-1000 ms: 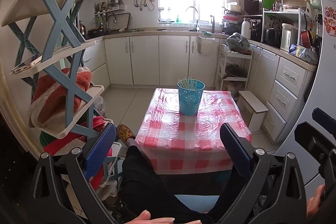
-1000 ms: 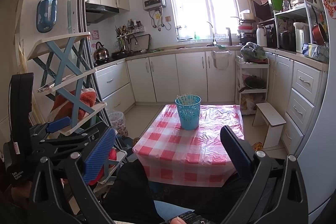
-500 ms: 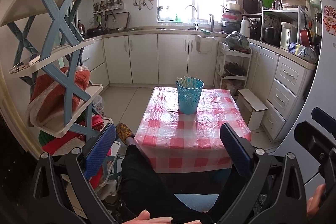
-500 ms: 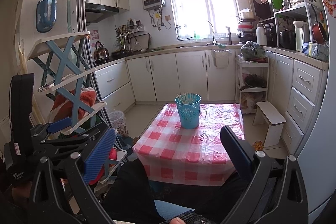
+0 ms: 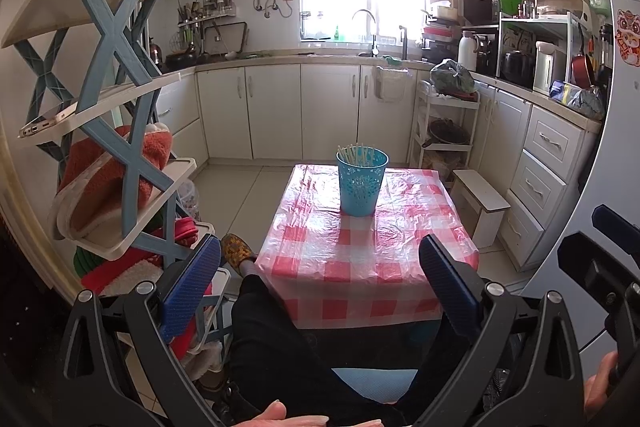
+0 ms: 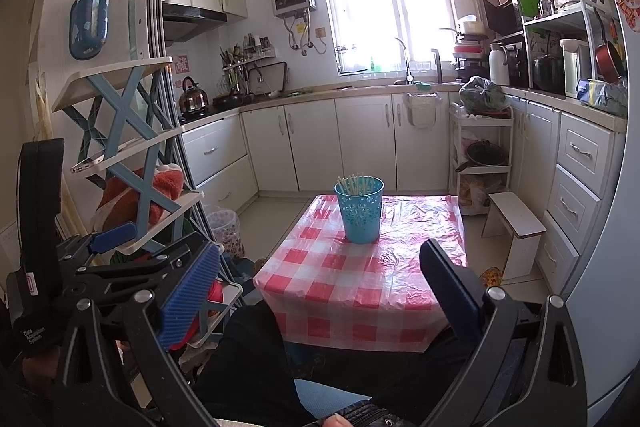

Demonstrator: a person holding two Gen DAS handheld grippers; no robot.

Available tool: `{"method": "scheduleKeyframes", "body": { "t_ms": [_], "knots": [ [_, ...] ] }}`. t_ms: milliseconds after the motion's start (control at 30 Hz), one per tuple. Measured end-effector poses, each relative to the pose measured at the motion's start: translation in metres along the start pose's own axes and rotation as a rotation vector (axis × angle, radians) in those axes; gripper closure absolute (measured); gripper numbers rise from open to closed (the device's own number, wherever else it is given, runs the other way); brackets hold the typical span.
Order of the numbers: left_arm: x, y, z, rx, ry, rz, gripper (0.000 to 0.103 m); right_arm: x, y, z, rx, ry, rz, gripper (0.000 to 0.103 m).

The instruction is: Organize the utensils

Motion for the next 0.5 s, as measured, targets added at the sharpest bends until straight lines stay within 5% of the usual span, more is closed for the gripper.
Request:
{"method": "scheduleKeyframes", "body": {
  "t_ms": [500],
  "knots": [
    [-0.0010,-0.0001,0.0025,0.010,0.008,0.023,0.008,-0.0010,0.0003,0.0018,0.000,-0.004,0.001,0.007]
  ]
}}
Point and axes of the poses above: each gripper's, at about its wrist camera, not at the fingertips, and z roughly the way its jaws point, y to its right, x to its top, the point moved 7 cm from there along z, roughly the way its jaws point, and after that the axes turned 13 degrees about y, right-handed, at the moved point
